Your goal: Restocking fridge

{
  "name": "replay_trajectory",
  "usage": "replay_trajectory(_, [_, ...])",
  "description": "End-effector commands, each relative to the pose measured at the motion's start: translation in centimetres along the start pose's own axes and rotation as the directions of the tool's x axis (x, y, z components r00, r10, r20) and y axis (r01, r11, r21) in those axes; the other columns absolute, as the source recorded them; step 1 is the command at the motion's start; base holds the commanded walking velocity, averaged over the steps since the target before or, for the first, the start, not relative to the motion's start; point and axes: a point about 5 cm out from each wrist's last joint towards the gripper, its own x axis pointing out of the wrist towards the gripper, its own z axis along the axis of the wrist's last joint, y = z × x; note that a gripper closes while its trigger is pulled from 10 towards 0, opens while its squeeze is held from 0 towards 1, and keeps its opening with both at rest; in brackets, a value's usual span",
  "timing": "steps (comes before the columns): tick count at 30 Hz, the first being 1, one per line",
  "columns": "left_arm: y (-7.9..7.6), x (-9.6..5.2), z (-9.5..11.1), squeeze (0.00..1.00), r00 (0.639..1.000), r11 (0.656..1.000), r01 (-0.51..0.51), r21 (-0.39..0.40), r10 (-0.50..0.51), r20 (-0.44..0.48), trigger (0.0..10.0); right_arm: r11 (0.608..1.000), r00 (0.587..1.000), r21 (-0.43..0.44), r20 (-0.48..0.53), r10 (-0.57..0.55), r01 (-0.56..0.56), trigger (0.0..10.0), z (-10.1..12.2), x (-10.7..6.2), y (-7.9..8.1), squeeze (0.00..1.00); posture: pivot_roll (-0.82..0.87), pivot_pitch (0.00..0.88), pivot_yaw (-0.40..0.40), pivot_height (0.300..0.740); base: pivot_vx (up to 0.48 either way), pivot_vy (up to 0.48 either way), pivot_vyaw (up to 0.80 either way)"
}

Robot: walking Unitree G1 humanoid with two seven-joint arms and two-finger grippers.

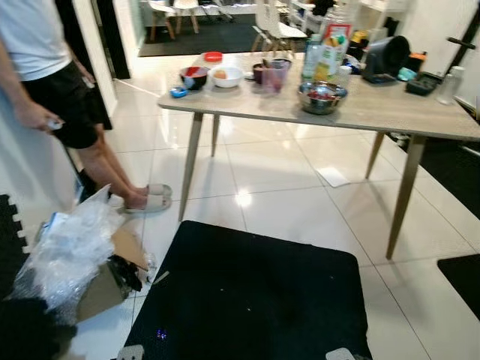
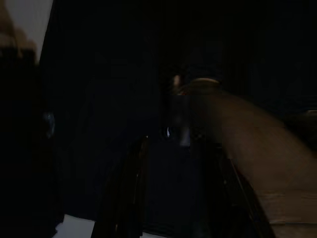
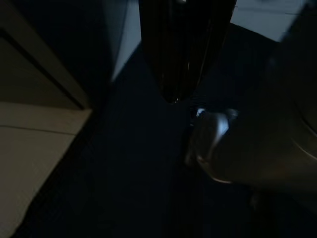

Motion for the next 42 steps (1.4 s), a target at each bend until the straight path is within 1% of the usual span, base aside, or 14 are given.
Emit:
replay_trajectory(1, [0.31,-0.2,-1.11,0.0,0.999,1.0,-0.006,0.013,0.007,-0.051,10.0,1.0,0.999,-0.005,0.036,0.01,-0.01,10.0,1.19,0.26,0.49,0.0,-0.05,0.0,0.002,0.74,0.368,0.0,0.0])
replay_trajectory(17, [0.15,-0.15,-1.06,0.0,0.998,1.0,0.003,0.015,-0.002,-0.055,10.0,1.0,1.0,0.012,0.02,-0.002,0.002,10.0,0.92,0.27,0.51,0.0,-0.05,0.0,0.005,0.74,0.405,0.0,0.0])
replay_trajectory(20, [0.14,-0.16,-1.09,0.0,0.998,1.0,0.005,0.017,-0.004,-0.058,10.0,1.0,1.0,0.008,0.005,0.0,0.0,10.0,0.78,0.29,0.57,0.0,-0.05,0.0,0.004,0.74,0.447,0.0,-0.8])
replay_trajectory(31, [0.07,-0.15,-1.12,0.0,0.998,1.0,0.01,0.019,-0.009,-0.059,10.0,1.0,1.0,0.002,0.005,-0.006,0.006,10.0,0.82,0.31,0.6,0.0,-0.05,0.0,0.004,0.74,0.435,0.0,-0.8])
replay_trajectory(42, [0.17,-0.17,-1.13,0.0,0.998,0.999,0.008,0.031,-0.006,-0.062,10.0,1.0,1.0,-0.018,0.001,-0.008,0.008,10.0,0.78,0.31,0.62,0.0,-0.04,0.0,0.005,0.74,0.462,0.0,0.0])
